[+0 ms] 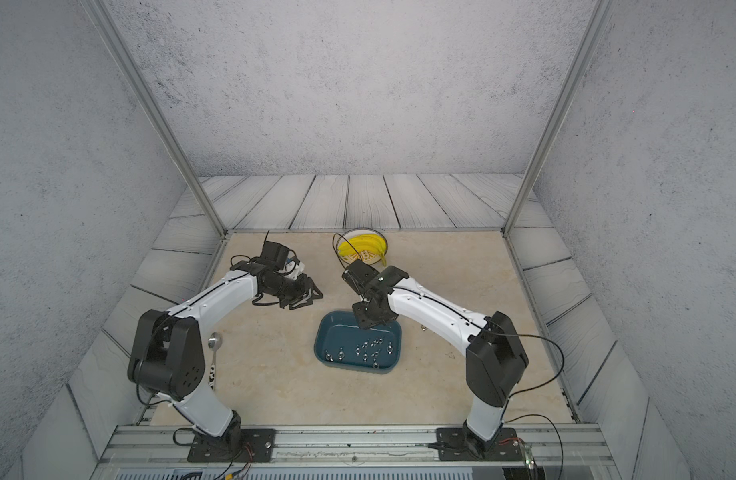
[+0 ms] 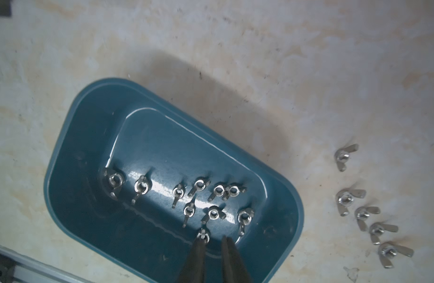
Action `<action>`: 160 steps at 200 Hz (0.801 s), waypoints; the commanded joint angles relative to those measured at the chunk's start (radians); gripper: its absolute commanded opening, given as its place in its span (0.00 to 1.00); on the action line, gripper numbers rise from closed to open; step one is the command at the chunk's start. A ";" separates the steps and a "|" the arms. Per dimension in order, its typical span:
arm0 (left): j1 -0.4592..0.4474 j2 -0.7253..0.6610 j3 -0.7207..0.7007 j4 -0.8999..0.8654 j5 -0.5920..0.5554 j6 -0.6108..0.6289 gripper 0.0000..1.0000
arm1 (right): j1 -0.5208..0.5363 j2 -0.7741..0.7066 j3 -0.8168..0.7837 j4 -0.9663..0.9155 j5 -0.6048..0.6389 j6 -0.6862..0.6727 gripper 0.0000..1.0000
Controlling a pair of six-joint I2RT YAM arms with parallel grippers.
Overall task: Take out the wing nut from the storage box
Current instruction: Pick up the wing nut from the storage box.
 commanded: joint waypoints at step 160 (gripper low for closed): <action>0.002 -0.001 -0.233 0.095 0.054 -0.071 0.02 | -0.145 -0.123 -0.273 -0.081 0.089 0.180 0.00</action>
